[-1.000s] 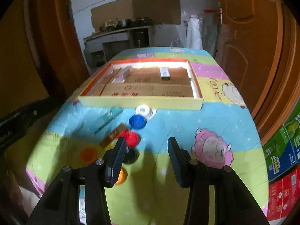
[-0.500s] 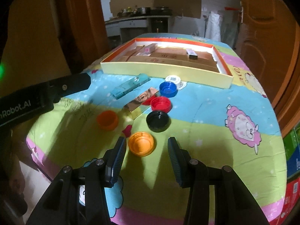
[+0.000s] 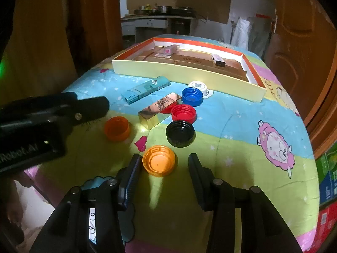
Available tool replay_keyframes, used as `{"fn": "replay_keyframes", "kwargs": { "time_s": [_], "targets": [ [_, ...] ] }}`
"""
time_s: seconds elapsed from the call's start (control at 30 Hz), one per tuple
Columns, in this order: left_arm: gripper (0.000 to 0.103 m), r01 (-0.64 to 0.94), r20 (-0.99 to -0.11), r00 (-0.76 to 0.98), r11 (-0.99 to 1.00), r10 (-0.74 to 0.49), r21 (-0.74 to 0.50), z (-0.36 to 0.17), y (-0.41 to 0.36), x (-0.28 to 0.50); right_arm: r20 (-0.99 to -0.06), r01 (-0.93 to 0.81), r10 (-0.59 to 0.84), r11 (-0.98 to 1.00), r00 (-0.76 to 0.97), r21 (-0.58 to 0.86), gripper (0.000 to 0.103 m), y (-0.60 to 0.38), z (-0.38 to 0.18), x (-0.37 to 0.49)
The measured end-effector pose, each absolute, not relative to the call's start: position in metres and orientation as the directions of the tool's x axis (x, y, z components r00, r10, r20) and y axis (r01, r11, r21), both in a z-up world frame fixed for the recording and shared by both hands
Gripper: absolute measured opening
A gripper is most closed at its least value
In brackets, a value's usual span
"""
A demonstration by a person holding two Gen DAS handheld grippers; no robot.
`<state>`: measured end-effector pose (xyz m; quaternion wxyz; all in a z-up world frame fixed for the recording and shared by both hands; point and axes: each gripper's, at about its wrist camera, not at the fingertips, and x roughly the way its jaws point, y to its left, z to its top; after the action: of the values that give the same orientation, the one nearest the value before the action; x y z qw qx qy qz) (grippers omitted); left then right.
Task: Organize rigid objects
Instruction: 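Move both tools back from the tray toward the bottle caps, then grasp the amber round cap with the left tool while the right tool grasps the orange cap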
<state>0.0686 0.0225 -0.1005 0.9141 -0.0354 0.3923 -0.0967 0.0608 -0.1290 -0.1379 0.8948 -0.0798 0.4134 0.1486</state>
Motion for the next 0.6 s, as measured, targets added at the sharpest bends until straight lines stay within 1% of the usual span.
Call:
{"fn": "replay_keyframes", "kwargs": {
  "time_s": [0.03, 0.1, 0.3, 0.43, 0.6],
  "targets": [
    [0.062, 0.159, -0.713, 0.669, 0.978, -0.209, -0.137, -0.102, 0.021, 0.069, -0.763, -0.336, 0.200, 0.941, 0.614, -0.024, 0.039, -0.129, -0.138, 0.060],
    [0.062, 0.176, -0.718, 0.663, 0.976, -0.214, -0.129, -0.104, 0.016, 0.068, -0.762, -0.339, 0.197, 0.940, 0.617, -0.032, 0.030, -0.129, -0.137, 0.058],
    [0.062, 0.209, -0.744, 0.630, 0.972, -0.221, -0.112, -0.116, 0.004, 0.072, -0.759, -0.333, 0.176, 0.941, 0.626, -0.056, 0.030, -0.139, -0.136, 0.052],
    [0.060, 0.187, -0.765, 0.609, 0.975, -0.210, -0.119, -0.127, 0.003, 0.077, -0.759, -0.332, 0.185, 0.942, 0.624, -0.044, 0.030, -0.144, -0.136, 0.049],
    [0.044, 0.167, -0.754, 0.627, 0.979, -0.196, -0.115, -0.128, 0.005, 0.078, -0.759, -0.333, 0.198, 0.942, 0.620, -0.027, 0.030, -0.145, -0.137, 0.051]
  ]
}}
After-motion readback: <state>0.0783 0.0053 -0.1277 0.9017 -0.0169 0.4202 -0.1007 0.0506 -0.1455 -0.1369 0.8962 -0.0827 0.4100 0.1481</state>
